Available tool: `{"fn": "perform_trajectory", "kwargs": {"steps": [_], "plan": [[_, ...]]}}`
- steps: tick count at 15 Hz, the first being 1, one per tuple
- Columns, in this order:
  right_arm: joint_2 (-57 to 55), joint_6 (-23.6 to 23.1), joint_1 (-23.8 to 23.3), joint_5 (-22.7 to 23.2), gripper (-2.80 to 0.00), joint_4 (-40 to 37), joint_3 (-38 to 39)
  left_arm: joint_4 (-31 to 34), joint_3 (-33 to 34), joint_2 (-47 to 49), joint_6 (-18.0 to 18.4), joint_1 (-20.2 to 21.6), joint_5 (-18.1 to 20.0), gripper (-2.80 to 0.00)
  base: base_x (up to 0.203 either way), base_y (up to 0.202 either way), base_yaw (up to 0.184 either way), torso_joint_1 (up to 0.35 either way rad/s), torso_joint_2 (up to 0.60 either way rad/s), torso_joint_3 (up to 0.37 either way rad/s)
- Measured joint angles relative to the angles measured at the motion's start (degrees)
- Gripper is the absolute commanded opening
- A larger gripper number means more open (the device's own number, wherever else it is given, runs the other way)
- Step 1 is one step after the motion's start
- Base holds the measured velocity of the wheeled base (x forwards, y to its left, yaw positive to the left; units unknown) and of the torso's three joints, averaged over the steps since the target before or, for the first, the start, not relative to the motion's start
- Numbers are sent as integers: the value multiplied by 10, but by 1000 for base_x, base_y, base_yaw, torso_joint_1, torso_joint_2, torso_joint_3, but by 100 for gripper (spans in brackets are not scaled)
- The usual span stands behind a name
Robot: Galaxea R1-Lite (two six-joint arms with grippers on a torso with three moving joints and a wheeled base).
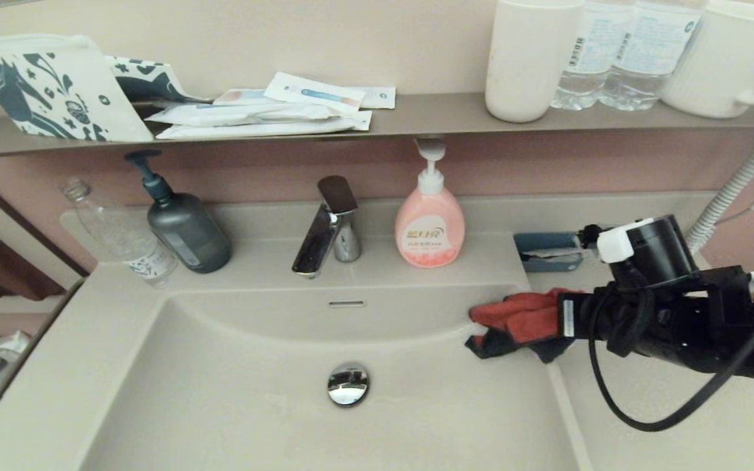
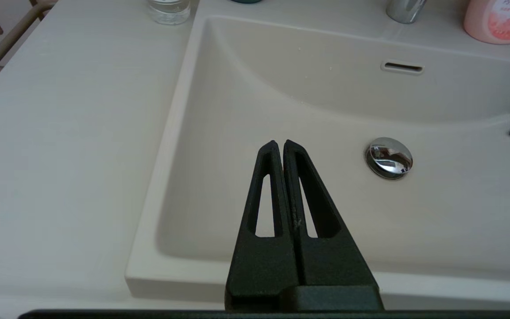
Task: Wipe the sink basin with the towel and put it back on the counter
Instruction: Wipe the sink
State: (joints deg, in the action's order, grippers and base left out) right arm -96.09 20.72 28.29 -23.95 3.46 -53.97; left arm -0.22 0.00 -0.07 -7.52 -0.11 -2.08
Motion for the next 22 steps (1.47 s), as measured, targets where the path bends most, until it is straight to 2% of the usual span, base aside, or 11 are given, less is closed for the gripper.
{"fn": "perform_trajectory", "kwargs": {"steps": [4, 7, 9, 13, 15, 17, 19, 22], "plan": [[47, -4, -6, 32, -280, -100, 43, 0, 0, 0, 0, 0, 0, -280, 0, 0, 0, 0, 0, 0], [63, -4, 10, 34, -280, -113, 61, 0, 0, 0, 0, 0, 0, -280, 0, 0, 0, 0, 0, 0], [78, -3, 50, 36, -280, -124, 79, 0, 0, 0, 0, 0, 0, -280, 0, 0, 0, 0, 0, 0], [123, 7, 184, 53, -280, -201, 95, 0, 0, 0, 0, 0, 0, -280, 0, 0, 0, 0, 0, 0], [141, 25, 229, 57, -280, -230, 99, 0, 0, 0, 0, 0, 0, -280, 0, 0, 0, 0, 0, 0], [152, 28, 237, 58, -280, -240, 102, 0, 0, 0, 0, 0, 0, -280, 0, 0, 0, 0, 0, 0], [155, 28, 223, 58, -280, -238, 103, 0, 0, 0, 0, 0, 0, -280, 0, 0, 0, 0, 0, 0], [139, 27, 169, 57, -280, -195, 101, 0, 0, 0, 0, 0, 0, -280, 0, 0, 0, 0, 0, 0]]}}
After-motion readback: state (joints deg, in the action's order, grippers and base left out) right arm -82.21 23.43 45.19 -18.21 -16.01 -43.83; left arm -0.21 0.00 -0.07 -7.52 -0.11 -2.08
